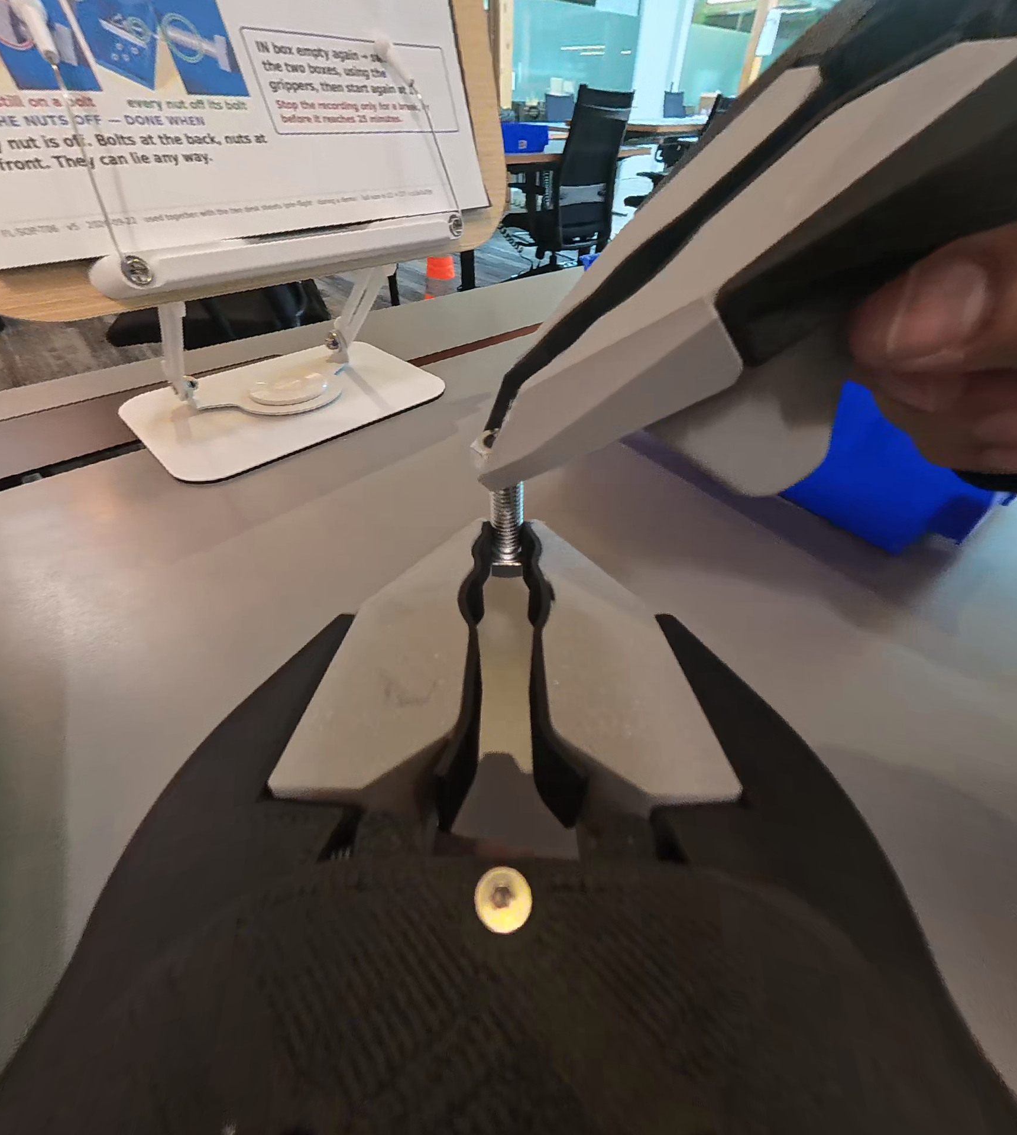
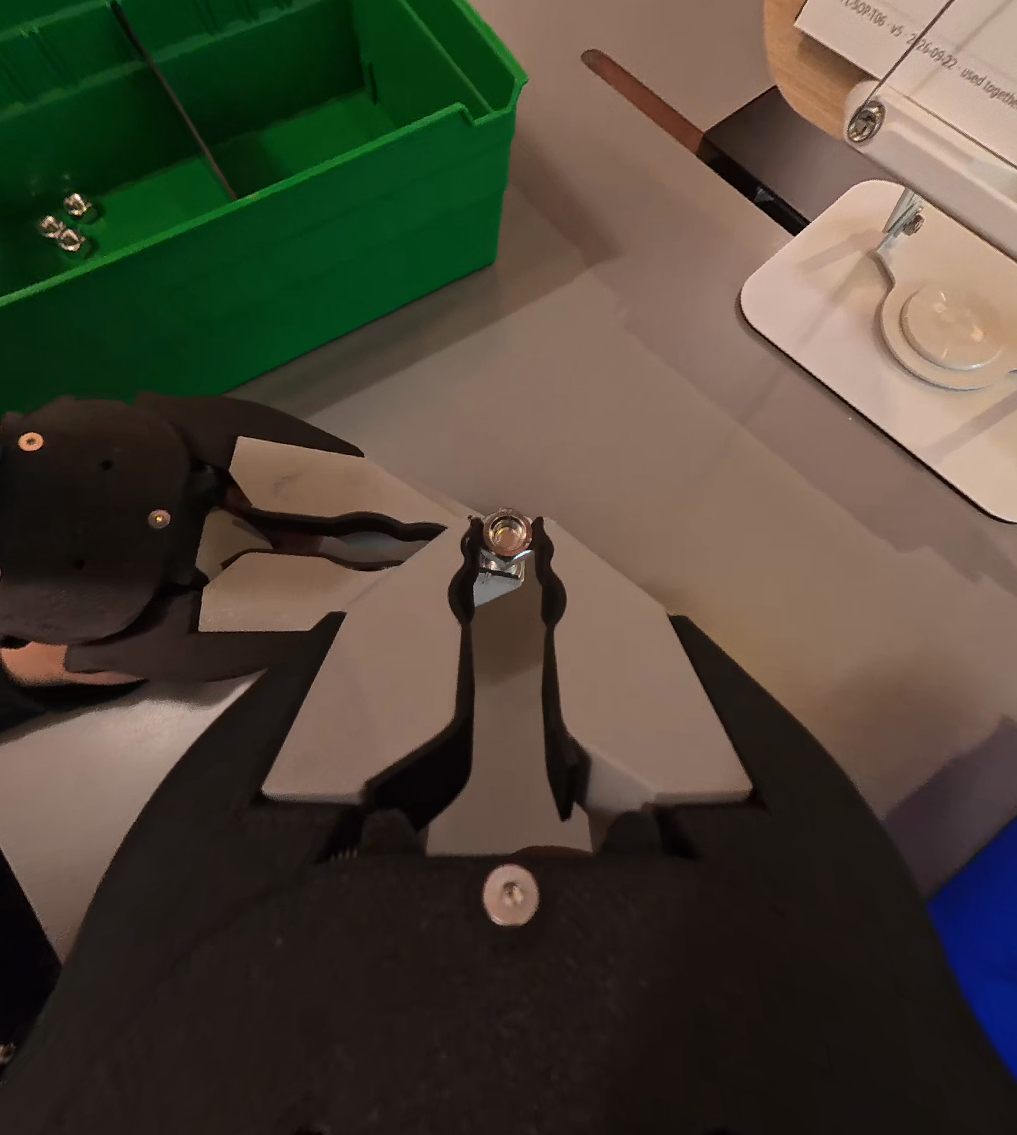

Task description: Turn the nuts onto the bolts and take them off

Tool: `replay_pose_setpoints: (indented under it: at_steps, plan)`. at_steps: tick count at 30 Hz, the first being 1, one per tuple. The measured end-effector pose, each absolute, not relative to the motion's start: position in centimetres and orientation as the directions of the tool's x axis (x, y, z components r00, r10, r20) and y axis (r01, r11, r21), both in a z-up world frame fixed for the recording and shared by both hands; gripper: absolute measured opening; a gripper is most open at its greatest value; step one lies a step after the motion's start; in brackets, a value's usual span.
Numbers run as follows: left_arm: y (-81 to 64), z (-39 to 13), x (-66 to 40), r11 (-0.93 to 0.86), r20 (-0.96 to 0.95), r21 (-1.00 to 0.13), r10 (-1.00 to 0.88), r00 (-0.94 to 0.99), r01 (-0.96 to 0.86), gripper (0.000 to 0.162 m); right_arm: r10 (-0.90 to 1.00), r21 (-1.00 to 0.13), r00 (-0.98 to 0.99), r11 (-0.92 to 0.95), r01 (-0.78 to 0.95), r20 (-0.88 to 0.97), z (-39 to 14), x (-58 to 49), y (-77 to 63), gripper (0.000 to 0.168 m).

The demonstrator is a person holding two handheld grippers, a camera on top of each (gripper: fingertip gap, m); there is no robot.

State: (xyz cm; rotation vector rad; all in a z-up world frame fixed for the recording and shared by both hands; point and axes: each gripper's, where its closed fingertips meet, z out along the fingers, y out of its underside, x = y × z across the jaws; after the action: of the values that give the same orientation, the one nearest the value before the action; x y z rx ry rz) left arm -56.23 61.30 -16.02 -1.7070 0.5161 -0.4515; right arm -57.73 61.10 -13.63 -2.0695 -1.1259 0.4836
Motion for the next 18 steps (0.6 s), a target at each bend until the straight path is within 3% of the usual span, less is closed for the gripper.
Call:
replay_pose_setpoints:
  at_steps: [12,18]
  plan:
    - [61.4,-16.2,-56.4,-0.178,0.027,-0.98,-0.56,0.828,-0.089,0.006,0.815,-0.784,0.579,-0.364,0.503,-0.007,-13.8,-58.0,61.5,0.015]
    - [61.3,-16.4,-56.0,-0.174,0.021,-0.98,-0.578,0.816,-0.099,0.006,0.834,-0.841,0.55,-0.325,0.432,-0.04,-11.7,-57.6,60.9,0.031]
